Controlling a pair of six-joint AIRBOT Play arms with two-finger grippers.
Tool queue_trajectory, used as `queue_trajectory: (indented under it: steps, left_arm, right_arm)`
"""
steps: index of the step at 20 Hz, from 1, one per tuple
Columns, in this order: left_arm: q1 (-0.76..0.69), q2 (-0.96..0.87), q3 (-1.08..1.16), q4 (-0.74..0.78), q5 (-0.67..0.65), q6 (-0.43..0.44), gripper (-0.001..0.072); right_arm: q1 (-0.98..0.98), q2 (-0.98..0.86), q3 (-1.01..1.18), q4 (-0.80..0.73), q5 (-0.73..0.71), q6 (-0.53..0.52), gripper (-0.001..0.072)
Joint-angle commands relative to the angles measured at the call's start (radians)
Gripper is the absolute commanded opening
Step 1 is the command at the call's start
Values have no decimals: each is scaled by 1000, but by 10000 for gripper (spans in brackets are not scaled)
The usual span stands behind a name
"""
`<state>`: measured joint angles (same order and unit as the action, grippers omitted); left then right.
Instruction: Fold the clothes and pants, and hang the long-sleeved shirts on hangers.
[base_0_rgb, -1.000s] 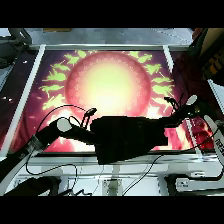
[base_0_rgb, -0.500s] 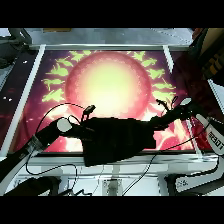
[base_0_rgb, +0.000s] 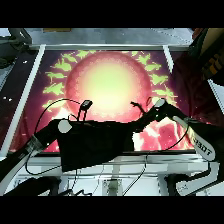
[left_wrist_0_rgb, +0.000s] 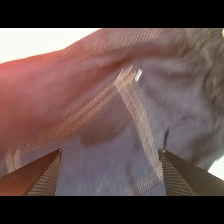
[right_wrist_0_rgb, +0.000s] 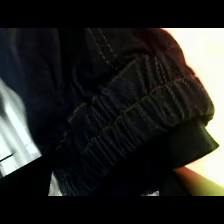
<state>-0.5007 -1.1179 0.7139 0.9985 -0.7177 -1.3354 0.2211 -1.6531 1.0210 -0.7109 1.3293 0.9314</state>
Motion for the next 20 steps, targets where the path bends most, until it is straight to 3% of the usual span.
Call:
queue_trajectory:
  steps: [1,2,3,6,10,17,20]
  left_arm:
    - [56,20,2,50,22,0,608]
    - [90,36,2,50,22,0,497]
    - [132,55,2,50,22,0,463]
    - [269,133,2,50,22,0,463]
    - [460,288,2,49,22,44,464]
    - [645,581,2,50,25,68,465]
    - [654,649,2,49,46,68,466]
  right_arm:
    - [167,-1,1,7,-182,-1,409]
    - [201,-1,2,8,-222,-1,186]
    - [232,1,2,14,-267,0,40]
    - [258,3,27,27,-346,5,32]
    - [150,35,124,25,-403,105,32]
    - [-299,289,198,8,-418,228,32]
    - [-532,431,198,-100,-392,316,32]
